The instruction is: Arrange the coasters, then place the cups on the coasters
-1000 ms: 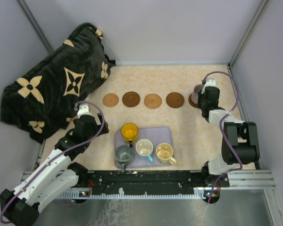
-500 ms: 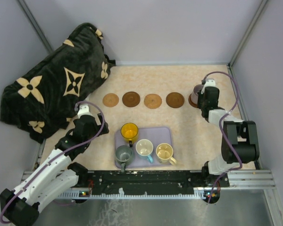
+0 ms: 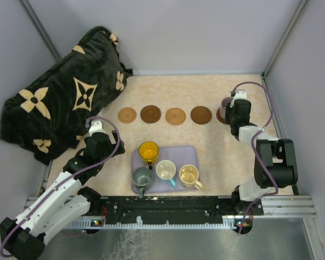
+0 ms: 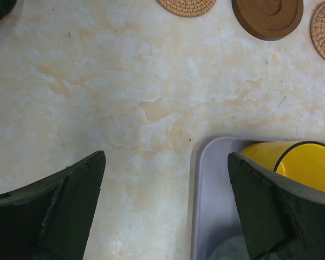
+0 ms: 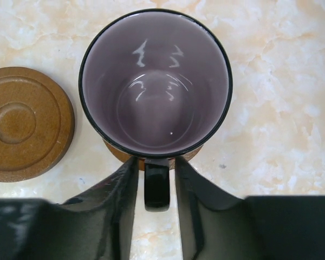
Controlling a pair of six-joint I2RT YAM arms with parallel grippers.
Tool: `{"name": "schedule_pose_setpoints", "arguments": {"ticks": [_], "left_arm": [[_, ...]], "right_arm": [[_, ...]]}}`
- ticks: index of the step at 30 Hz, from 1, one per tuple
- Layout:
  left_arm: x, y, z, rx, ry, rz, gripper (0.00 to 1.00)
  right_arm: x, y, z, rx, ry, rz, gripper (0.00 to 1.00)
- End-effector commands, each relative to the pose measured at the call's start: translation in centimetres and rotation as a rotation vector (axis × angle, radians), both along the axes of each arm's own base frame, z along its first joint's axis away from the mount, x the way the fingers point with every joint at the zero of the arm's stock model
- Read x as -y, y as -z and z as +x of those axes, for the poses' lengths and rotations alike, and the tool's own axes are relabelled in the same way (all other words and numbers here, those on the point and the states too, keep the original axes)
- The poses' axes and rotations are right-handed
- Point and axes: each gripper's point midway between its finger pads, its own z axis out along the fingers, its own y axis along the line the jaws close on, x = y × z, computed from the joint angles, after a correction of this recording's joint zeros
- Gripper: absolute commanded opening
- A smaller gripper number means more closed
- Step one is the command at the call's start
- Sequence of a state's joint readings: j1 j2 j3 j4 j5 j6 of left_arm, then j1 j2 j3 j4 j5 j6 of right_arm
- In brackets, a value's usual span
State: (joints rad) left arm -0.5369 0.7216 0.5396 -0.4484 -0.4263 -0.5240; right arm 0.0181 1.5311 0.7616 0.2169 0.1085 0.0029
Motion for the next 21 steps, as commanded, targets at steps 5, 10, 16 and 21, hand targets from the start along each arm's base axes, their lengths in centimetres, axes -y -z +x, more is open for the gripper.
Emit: {"name": "schedule_pose_setpoints", "arguments": {"ticks": [5, 10, 16, 21], "left_arm": [[-0.1, -0.2, -0.1, 0.020, -0.008, -0.013, 1.00], [-0.2, -0.3, -0.2, 0.025, -0.011, -0.018, 1.00], [-0.1, -0.3, -0.2, 0.027, -0.007, -0.022, 1.00], [0.2, -0.4, -0.2, 0.027, 0.002, -0.029, 1.00]], "right_arm": [[0.2, -5.5, 2.3, 0.172, 0.023, -0.019, 0.53], [-0.1, -5.8, 2.2, 0.175, 0.024, -0.016, 0.56], [-0.9, -7.3, 1.1, 0.213, 0.036, 0.004, 0.58], [-1.2, -10.4, -1.3, 0.271, 0.078, 0.030, 0.60]]}}
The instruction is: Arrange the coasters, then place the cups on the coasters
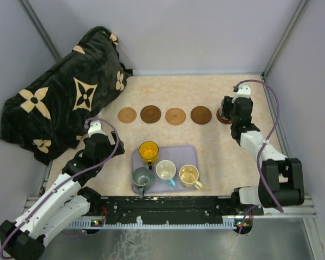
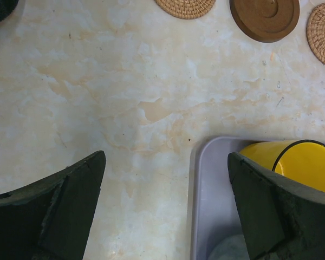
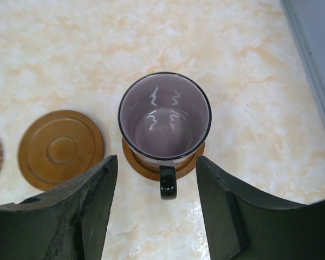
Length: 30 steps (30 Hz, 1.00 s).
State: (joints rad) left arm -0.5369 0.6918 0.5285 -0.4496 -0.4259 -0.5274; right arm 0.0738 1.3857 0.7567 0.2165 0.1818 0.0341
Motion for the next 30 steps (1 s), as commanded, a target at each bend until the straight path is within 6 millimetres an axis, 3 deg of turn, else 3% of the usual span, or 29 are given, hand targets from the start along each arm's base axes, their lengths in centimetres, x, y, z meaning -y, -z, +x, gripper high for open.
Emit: {"name": "schedule_pose_setpoints", "arguments": {"ticks": [1, 6, 10, 15, 19, 24, 30], "left_arm": [[0.3, -0.2, 0.0, 0.010, 0.008, -0.018, 1.00], [0.8, 0.1, 0.2, 0.004, 0.024, -0.029, 1.00], [1.4, 0.4, 0.3, -0.001, 0.044, -0.044, 1.00], [2.1, 0.8, 0.5, -0.014, 0.066, -0.054, 1.00], [2.6, 1.1, 0.6, -0.031, 0.088, -0.056, 1.00], [3.0, 1.2, 0.5, -0.037, 0.099, -0.064, 1.00], [2.9, 1.2, 0.4, -0.035, 0.096, -0.068, 1.00]], "right_arm": [[-0.2, -5.3, -1.8, 0.135, 0.055, 0.044, 0.61], [-3.0, -6.4, -5.3, 0.109, -0.013, 0.157, 0.58], [-5.9, -4.8, -8.7, 0.016, -0.092, 0.236, 0.42], [-9.7, -2.9, -14.1, -0.067, -0.203, 0.279, 0.40], [-12.0, -3.5, -18.0, -0.107, -0.317, 0.319, 0.49], [-13.4, -4.8, -22.3, -0.202, -0.466, 0.366, 0.62], [-14.8, -5.1, -27.3, -0.388, -0.628, 0.423, 0.87]]}}
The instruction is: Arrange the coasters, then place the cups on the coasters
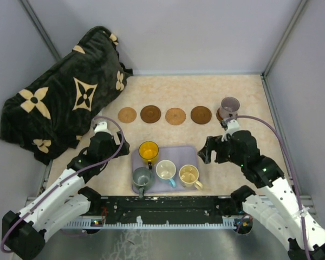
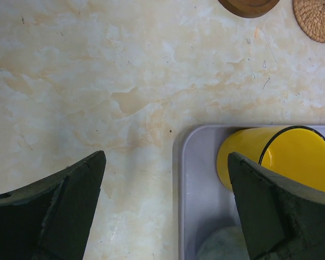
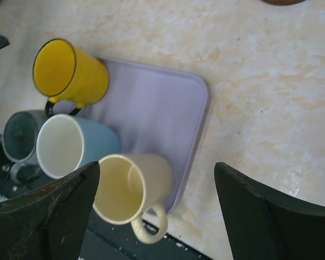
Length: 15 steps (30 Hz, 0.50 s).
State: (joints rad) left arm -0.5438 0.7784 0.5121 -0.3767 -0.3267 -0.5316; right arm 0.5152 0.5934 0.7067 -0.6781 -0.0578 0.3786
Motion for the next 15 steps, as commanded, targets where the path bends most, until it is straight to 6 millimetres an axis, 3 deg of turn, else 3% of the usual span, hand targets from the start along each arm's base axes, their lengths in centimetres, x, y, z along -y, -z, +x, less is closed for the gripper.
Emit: {"name": "schedule_pose_setpoints", "arguments": {"ticks": [1, 9, 15], "left_arm": [[0.5, -0.5, 0.1, 0.020, 0.007, -0.028, 1.00], [0.1, -0.3, 0.0, 0.013, -0.007, -0.011, 1.00], [0.1, -0.2, 0.1, 0.012, -0.011, -0.008, 1.00]], "right_arm": [[-1.6, -0.8, -5.0, -0.152, -0.190, 0.053, 0.89], [-0.9, 0.8, -10.1, -0.325, -0.318, 0.017, 0.88], [-0.3, 2.2, -11.1, -0.369, -0.319, -0.009, 0.88]]}}
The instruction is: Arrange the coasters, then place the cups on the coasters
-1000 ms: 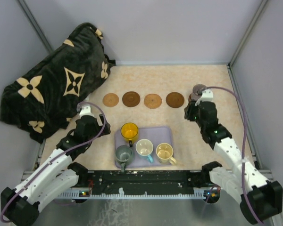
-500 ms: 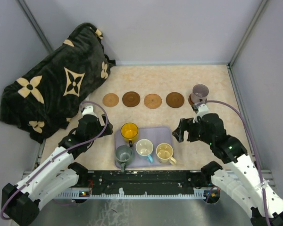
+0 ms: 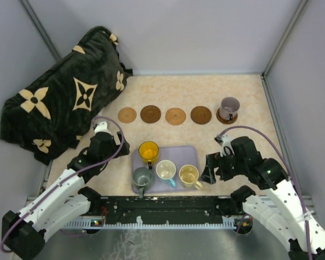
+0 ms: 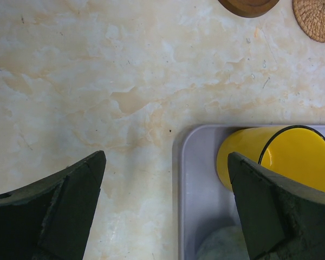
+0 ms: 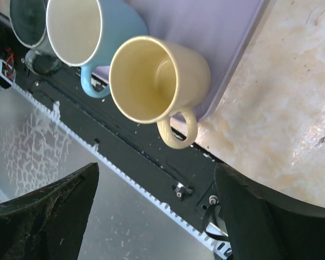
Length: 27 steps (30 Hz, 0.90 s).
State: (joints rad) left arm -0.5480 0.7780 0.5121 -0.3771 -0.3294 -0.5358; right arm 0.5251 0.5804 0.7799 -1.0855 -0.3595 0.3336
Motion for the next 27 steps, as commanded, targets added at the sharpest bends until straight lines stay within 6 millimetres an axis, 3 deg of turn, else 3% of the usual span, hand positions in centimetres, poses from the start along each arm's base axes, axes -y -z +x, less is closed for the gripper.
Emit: {"name": "schedule_pose_setpoints", "arguments": {"ticks": [1, 14, 27], "left_arm": [[0.0, -0.2, 0.2, 0.011, -0.011, -0.005, 1.00], [-0.3, 0.4, 0.2, 0.002, -0.028, 0.009, 1.00], [-0.8, 0.8, 0.0, 0.007, -0.042, 0.018, 1.00]], "right_arm": [[0.0, 0.3, -1.4, -0.027, -0.054, 0.000, 0.88], [-1.1, 3.5, 0.0, -0.074, -0.085, -0.185, 0.88], [-3.8, 5.5, 1.3, -0.045, -0.165, -0.286, 0.82]]}}
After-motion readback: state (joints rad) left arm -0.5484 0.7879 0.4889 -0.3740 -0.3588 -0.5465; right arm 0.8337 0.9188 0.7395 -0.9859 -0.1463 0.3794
